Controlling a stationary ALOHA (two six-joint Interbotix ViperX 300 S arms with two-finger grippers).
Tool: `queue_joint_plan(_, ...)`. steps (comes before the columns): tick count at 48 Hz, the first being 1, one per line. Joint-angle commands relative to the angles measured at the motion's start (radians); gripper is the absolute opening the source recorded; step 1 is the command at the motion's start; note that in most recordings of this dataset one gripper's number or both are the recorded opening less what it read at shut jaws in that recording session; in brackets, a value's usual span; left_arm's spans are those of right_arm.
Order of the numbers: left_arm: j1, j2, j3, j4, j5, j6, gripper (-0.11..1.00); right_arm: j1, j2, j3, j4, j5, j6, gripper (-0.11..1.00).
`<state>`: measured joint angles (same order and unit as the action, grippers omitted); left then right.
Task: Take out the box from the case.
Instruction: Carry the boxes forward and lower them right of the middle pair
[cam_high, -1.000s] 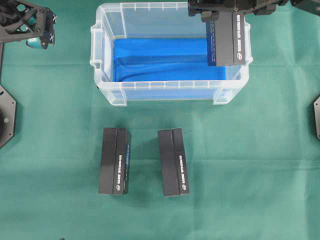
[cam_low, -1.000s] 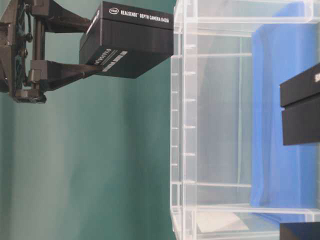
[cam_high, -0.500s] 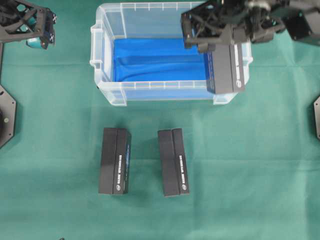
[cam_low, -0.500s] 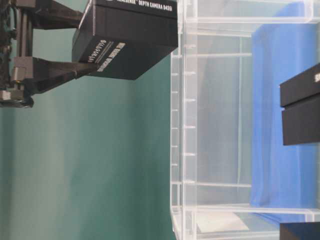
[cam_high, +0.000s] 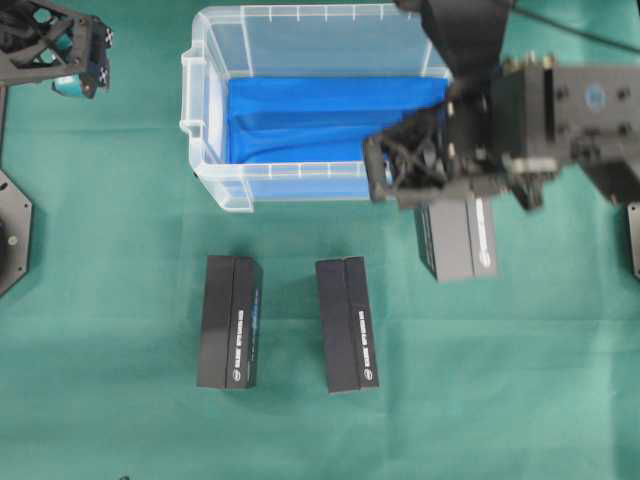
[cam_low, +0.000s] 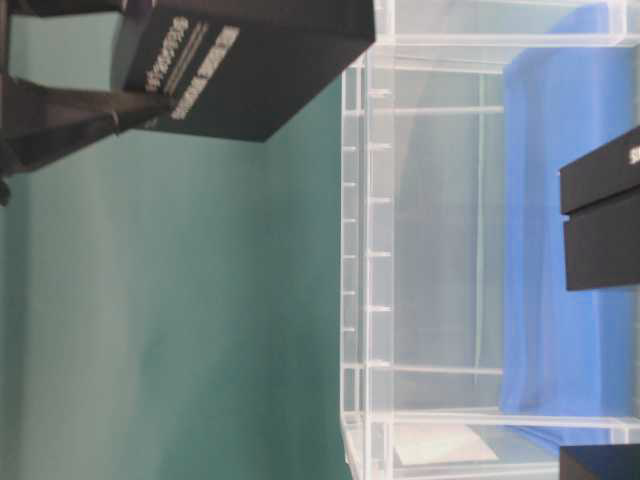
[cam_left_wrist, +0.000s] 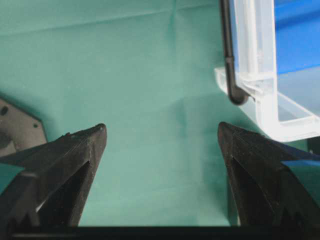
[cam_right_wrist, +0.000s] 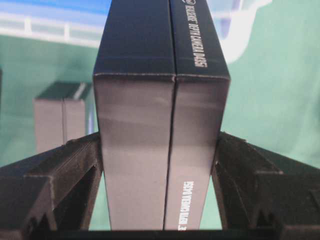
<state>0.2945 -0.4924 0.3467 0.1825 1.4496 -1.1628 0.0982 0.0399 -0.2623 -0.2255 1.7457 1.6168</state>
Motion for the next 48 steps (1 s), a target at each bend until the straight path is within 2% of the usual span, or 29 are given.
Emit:
queue_joint_plan(1,0.003,-0.012,-0.011,0.003,0.002,-0.002,0.9,0.037,-0.026,-0.018,-0.006,0.014,0.028,0.67)
queue_joint_plan(15,0.003,-0.012,-0.009,0.003,0.002,-0.002,0.9,0.156,-0.015,-0.025,-0.006,0.018,0.161,0.67)
queue_joint_plan(26,0.003,-0.012,-0.009,0.003,0.002,-0.002,0.9,0.218,0.005,-0.037,-0.002,0.017,0.219,0.67)
queue_joint_plan(48,0.003,-0.017,-0.006,0.003,0.003,0.0,0.9,0.229,0.026,-0.04,0.002,0.015,0.229,0.67)
